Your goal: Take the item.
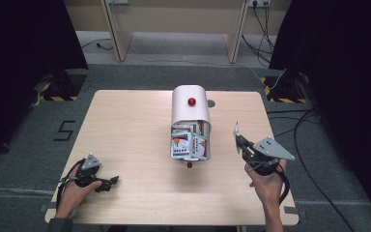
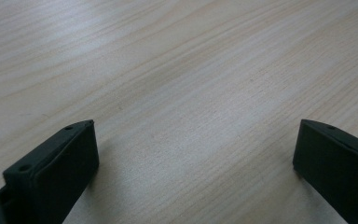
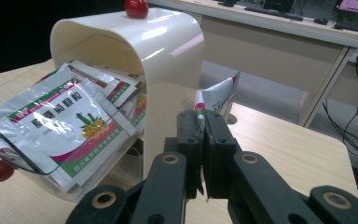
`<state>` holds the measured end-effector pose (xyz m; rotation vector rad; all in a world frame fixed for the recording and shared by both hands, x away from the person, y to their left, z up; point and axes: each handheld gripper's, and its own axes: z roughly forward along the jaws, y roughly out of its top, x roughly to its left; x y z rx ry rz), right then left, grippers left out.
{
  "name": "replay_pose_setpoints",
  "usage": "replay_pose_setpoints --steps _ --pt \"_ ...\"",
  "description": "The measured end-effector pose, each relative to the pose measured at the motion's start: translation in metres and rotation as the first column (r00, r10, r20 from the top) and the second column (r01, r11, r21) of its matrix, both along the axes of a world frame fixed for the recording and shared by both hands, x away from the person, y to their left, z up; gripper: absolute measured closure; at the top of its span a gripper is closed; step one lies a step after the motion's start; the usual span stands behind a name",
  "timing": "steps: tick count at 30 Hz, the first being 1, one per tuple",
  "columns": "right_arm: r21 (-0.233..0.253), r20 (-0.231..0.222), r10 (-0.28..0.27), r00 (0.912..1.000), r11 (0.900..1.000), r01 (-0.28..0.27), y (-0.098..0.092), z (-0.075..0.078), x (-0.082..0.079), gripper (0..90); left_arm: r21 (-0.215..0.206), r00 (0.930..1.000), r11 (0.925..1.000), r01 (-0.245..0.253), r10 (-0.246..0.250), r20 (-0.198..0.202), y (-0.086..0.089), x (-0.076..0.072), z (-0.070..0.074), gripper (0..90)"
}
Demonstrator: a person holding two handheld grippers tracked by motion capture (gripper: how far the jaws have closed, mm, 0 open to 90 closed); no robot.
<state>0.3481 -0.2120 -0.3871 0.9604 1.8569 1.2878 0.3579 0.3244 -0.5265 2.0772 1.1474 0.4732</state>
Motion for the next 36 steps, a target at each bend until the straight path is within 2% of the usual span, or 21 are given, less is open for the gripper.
replay_pose_setpoints --steps 36 --pt "0.007 -0.099 -0.044 0.9941 0.999 0.045 -0.017 -0.032 0.021 86.7 0.001 1.0000 1.0000 0.000 0.000 0.000 0.000 0.000 0.000 0.0"
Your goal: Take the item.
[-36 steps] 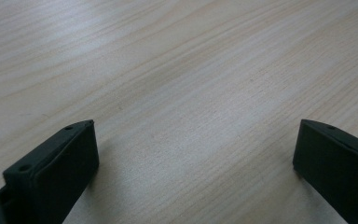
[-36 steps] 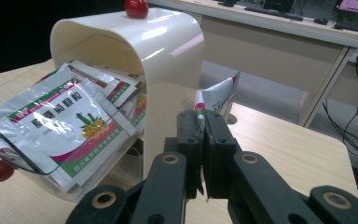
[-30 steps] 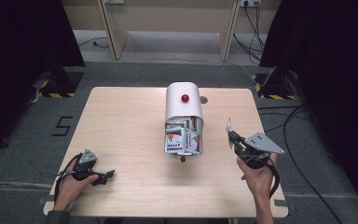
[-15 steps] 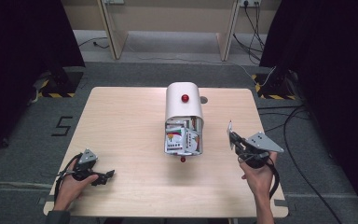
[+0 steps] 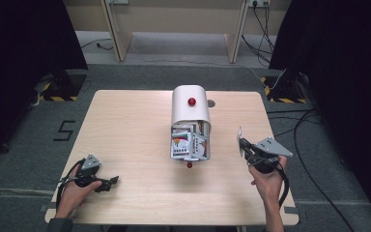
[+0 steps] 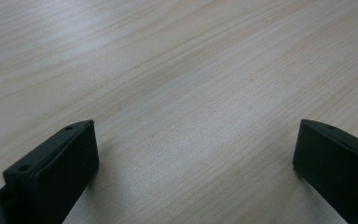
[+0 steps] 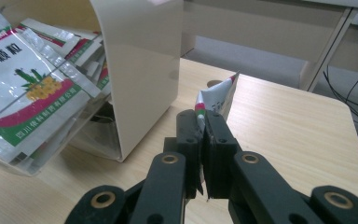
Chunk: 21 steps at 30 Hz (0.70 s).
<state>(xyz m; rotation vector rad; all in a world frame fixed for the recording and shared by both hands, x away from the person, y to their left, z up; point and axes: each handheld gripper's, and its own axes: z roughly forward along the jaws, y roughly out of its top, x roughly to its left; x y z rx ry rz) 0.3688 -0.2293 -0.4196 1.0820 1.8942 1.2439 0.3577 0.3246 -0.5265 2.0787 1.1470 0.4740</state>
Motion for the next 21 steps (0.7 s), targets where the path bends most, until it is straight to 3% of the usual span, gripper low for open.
replay_pose_setpoints --steps 21 --pt "-0.007 -0.048 -0.035 0.9982 0.999 0.034 -0.010 -0.017 0.009 86.7 0.000 1.0000 1.0000 -0.001 0.001 -0.001 0.000 0.000 0.000 0.0"
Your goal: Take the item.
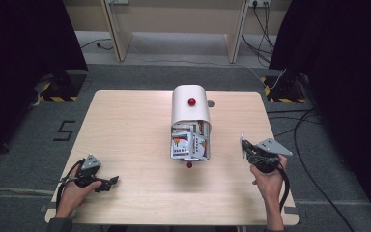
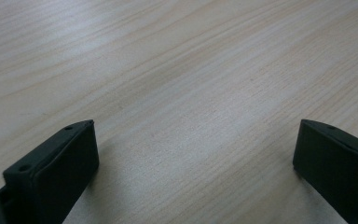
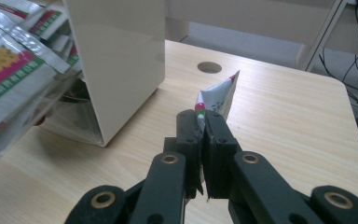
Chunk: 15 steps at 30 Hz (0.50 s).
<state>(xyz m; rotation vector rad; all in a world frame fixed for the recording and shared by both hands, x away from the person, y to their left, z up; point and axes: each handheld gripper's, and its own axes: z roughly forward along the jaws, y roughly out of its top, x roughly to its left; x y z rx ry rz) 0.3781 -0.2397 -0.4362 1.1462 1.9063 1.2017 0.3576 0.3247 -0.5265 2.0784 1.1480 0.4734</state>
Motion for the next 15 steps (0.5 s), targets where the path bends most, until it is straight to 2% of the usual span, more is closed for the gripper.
replay_pose_setpoints --steps 15 --pt "-0.007 -0.045 -0.025 0.9987 1.000 0.024 -0.008 -0.016 0.008 86.7 0.000 1.0000 1.0000 0.000 0.000 0.000 0.000 0.000 0.000 0.0"
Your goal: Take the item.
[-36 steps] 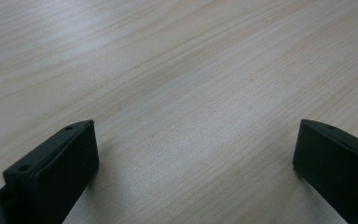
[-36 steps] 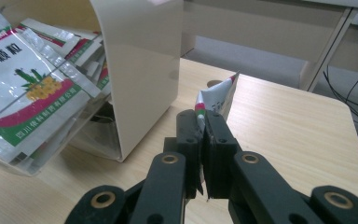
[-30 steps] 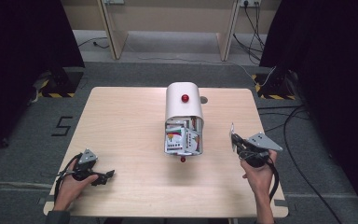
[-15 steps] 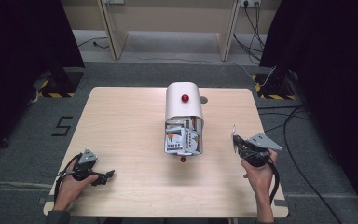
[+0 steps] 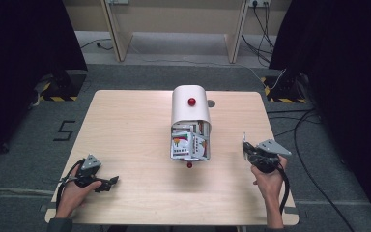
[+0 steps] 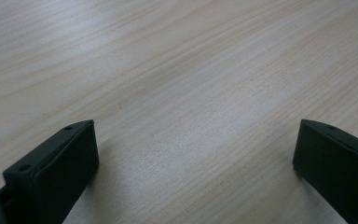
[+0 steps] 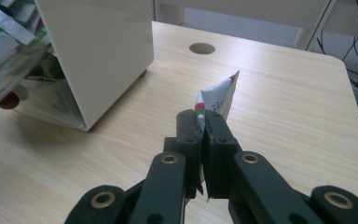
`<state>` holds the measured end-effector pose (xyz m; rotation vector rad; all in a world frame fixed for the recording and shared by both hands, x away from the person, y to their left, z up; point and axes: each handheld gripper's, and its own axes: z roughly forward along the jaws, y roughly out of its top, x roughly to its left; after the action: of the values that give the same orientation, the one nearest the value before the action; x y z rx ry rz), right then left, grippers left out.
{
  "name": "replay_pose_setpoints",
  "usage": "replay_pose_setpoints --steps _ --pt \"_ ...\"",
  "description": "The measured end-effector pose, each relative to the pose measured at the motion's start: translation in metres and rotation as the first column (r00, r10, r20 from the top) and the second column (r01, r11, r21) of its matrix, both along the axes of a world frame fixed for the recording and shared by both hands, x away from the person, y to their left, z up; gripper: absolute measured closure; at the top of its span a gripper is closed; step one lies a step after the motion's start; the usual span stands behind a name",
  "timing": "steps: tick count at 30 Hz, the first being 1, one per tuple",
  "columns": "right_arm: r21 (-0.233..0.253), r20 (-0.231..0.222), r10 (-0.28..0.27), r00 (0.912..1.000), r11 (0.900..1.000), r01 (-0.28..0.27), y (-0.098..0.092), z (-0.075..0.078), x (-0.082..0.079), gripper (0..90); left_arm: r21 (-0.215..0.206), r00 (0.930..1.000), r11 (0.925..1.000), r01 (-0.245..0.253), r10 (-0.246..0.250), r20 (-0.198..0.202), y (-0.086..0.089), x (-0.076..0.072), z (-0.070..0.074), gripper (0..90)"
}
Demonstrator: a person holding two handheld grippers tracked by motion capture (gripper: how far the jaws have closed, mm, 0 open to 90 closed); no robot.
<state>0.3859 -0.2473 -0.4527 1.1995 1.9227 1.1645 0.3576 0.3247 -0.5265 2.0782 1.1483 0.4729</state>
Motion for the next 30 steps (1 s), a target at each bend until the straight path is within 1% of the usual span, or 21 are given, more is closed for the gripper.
replay_pose_setpoints --steps 5,6,14,21,22,30 --pt "-0.004 -0.017 -0.006 0.9998 1.000 0.006 -0.001 -0.006 0.002 86.6 0.000 1.0000 1.0000 0.000 0.000 0.000 0.000 0.000 0.000 0.0" --pt "0.001 -0.025 -0.010 0.9996 1.000 0.010 -0.001 -0.007 0.002 86.6 0.000 1.0000 1.0000 0.000 0.000 0.000 0.000 0.000 0.000 0.0" --pt "-0.024 -0.035 -0.010 0.9993 1.000 0.009 -0.001 -0.011 0.005 86.5 0.000 1.0000 1.0000 0.000 0.000 0.000 0.000 0.000 0.000 0.0" --pt "-0.030 -0.069 -0.012 0.9976 0.999 0.009 -0.002 -0.022 0.008 86.4 0.000 1.0000 1.0000 0.000 0.000 0.000 0.000 0.000 0.000 0.0" --pt "-0.024 -0.080 -0.014 0.9967 1.000 0.012 -0.001 -0.023 0.008 86.4 0.000 1.0000 1.0000 0.000 0.000 0.000 0.000 0.000 0.000 0.0" --pt "-0.037 -0.094 -0.003 0.9956 0.999 -0.001 -0.001 -0.028 0.011 86.1 0.000 1.0000 1.0000 0.000 0.000 0.001 0.000 0.000 0.000 0.0"
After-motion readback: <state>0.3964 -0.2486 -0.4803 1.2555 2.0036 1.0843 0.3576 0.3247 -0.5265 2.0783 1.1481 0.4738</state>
